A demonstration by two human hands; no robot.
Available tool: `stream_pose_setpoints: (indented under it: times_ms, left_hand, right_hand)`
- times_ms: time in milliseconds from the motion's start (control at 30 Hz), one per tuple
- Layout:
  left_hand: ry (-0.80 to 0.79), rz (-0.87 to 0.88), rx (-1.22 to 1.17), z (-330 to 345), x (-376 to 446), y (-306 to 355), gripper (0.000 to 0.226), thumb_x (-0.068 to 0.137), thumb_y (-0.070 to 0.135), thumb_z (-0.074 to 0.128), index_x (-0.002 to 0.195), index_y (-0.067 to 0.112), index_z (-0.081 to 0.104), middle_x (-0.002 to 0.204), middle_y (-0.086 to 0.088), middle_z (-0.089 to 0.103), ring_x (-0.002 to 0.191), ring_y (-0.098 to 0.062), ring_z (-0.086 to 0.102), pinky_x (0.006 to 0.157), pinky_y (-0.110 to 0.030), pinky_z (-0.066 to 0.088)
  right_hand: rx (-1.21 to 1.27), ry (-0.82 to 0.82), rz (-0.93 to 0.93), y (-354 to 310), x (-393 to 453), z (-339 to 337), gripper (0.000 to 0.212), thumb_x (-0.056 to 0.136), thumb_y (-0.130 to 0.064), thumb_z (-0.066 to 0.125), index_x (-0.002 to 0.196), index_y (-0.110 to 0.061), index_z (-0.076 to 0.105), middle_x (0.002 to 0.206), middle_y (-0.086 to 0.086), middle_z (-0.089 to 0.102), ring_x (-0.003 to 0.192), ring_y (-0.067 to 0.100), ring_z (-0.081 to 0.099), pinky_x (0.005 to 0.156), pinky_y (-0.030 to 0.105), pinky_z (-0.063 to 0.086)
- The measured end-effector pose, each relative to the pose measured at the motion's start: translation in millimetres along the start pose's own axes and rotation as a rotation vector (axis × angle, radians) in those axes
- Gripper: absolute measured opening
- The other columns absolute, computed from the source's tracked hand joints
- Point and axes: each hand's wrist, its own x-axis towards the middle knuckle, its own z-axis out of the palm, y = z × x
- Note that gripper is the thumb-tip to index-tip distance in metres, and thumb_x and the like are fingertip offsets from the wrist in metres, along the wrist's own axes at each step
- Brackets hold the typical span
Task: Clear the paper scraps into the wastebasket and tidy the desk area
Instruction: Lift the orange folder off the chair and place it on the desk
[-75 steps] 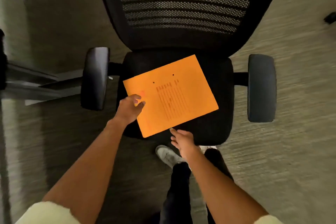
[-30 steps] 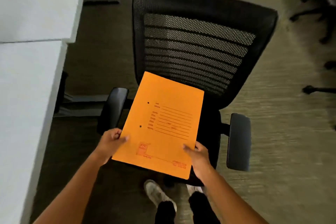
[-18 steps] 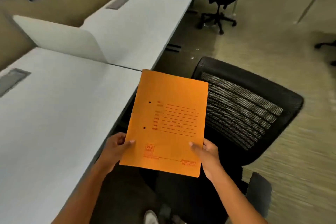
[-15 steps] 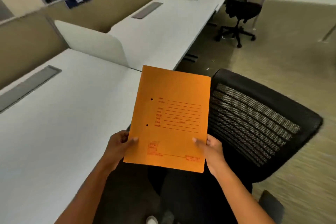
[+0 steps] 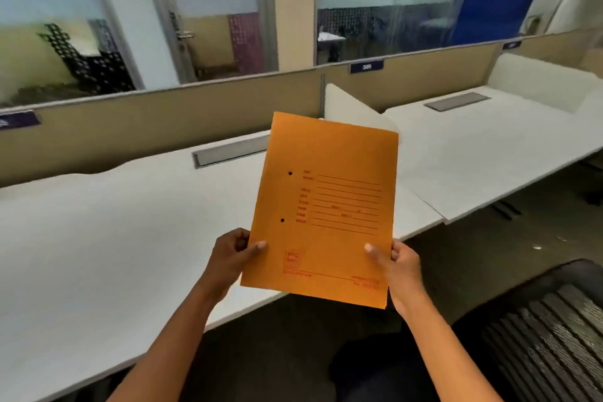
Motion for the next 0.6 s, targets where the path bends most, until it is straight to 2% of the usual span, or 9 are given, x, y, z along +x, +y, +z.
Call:
stream_pose_setpoints:
  times_ms: [67,133,233,367,500,600]
  left_hand:
    - [0.077,0.002,-0.003,-34,-10,-2,0.038,0.079,0.043,0.071,0.104,0.015,0.062,0.104,0.004,0.071,0.088,-0.015,0.072,0.079,-0.035,0.060]
    - [0.149,0.012,0.006,-66,-18,-3,0.036,0.080,0.043,0.069,0.104,0.017,0.062,0.104,0.005,0.071,0.089,-0.017,0.072,0.075,-0.030,0.060]
    - [0.255,0.024,0.004,-118,-29,-9,0.027,0.085,0.035,0.068,0.104,0.017,0.062,0.104,0.004,0.071,0.089,-0.018,0.072,0.069,-0.023,0.057]
    - [0.360,0.014,-0.013,-193,-39,-22,0.029,0.084,0.033,0.069,0.104,0.014,0.063,0.105,0.001,0.072,0.089,-0.018,0.072,0.069,-0.022,0.057]
    - [0.433,-0.005,-0.020,-272,-47,-42,0.048,0.072,0.053,0.071,0.102,0.017,0.064,0.102,0.004,0.073,0.088,-0.017,0.072,0.071,-0.024,0.058]
    - [0.466,-0.027,-0.006,-327,-51,-59,0.046,0.072,0.049,0.070,0.103,0.016,0.064,0.103,0.000,0.073,0.090,-0.021,0.072,0.078,-0.033,0.059]
  right_hand:
    - [-0.019,-0.067,-0.010,-7,0,34,0.023,0.084,-0.035,0.071,0.104,-0.034,0.060,0.104,-0.006,0.070,0.095,0.019,0.068,0.070,0.037,0.058]
    - [-0.049,-0.127,-0.041,-15,0,68,0.023,0.084,-0.036,0.071,0.104,-0.035,0.060,0.105,-0.006,0.070,0.095,0.019,0.068,0.073,0.040,0.058]
    - [-0.086,-0.212,-0.092,-27,-2,127,0.023,0.084,-0.038,0.069,0.104,-0.034,0.058,0.104,-0.008,0.068,0.092,0.019,0.067,0.070,0.035,0.055]
    - [-0.099,-0.305,-0.124,-33,-7,210,0.038,0.083,-0.042,0.069,0.116,-0.029,0.056,0.109,-0.007,0.066,0.093,0.020,0.066,0.066,0.033,0.054]
    - [-0.120,-0.349,-0.110,-25,-12,298,0.045,0.083,-0.041,0.068,0.122,-0.026,0.053,0.116,-0.003,0.063,0.096,0.025,0.064,0.077,0.042,0.055]
    - [-0.151,-0.373,-0.099,-16,-17,360,0.051,0.083,-0.041,0.068,0.127,-0.023,0.050,0.120,0.000,0.060,0.101,0.030,0.063,0.083,0.049,0.054]
